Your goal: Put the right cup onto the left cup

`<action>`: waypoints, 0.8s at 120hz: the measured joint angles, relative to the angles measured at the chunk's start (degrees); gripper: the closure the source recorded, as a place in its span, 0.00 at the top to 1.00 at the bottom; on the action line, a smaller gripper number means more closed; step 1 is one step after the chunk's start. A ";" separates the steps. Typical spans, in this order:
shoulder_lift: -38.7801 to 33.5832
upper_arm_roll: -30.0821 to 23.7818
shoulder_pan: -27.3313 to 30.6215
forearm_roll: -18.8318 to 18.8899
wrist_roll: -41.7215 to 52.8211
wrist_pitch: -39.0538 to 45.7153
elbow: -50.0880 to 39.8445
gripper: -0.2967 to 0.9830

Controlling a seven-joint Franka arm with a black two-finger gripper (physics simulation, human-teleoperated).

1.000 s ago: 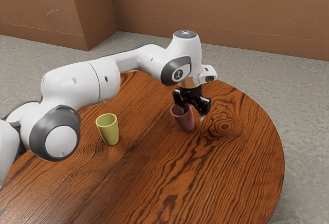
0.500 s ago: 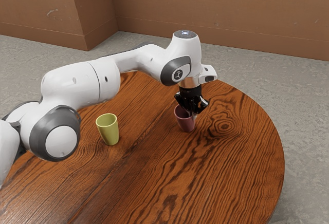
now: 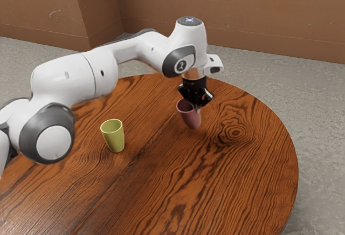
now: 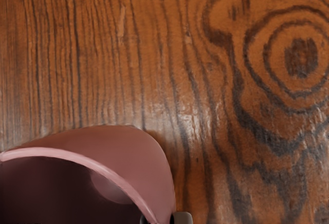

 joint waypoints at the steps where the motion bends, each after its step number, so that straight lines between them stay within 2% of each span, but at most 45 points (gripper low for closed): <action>1: -0.30 0.11 -0.01 -0.02 0.00 -0.02 -0.29 0.16; 33: -15.00 3.37 -0.08 -1.86 -0.44 -0.55 -14.73 0.15; 96: -38.50 8.91 -0.09 -5.08 -3.12 -7.59 -35.66 0.15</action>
